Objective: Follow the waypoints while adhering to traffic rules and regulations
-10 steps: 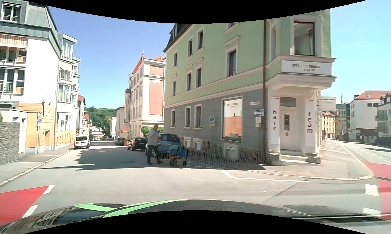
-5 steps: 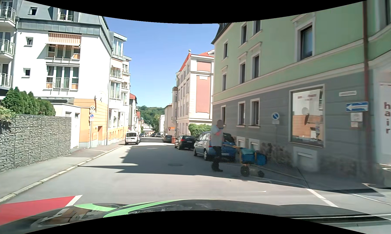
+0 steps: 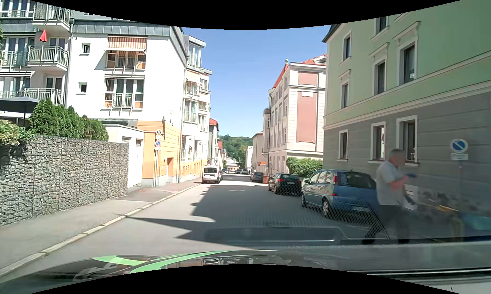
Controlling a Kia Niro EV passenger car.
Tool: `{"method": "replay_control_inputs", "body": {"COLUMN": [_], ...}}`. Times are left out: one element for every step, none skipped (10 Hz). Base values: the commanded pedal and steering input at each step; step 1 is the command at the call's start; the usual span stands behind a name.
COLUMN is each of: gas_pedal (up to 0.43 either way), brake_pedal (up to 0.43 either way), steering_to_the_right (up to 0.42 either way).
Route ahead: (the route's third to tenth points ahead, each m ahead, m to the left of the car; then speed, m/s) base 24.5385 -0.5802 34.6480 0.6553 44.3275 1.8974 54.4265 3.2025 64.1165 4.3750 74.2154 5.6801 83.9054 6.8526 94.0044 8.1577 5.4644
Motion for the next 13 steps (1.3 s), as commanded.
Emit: {"method": "replay_control_inputs", "body": {"gas_pedal": [0.209, 0.220, 0.220, 0.220, 0.220, 0.220, 0.228, 0.228, 0.228, 0.228, 0.228, 0.228, 0.228], "brake_pedal": [0.000, 0.000, 0.000, 0.000, 0.000, 0.000, 0.000, 0.000, 0.000, 0.000, 0.000, 0.000, 0.000], "steering_to_the_right": [-0.131, -0.088, -0.040, 0.004, 0.024, 0.037, 0.036, 0.028, 0.018, 0.006, 0.004, 0.002, 0.000]}}
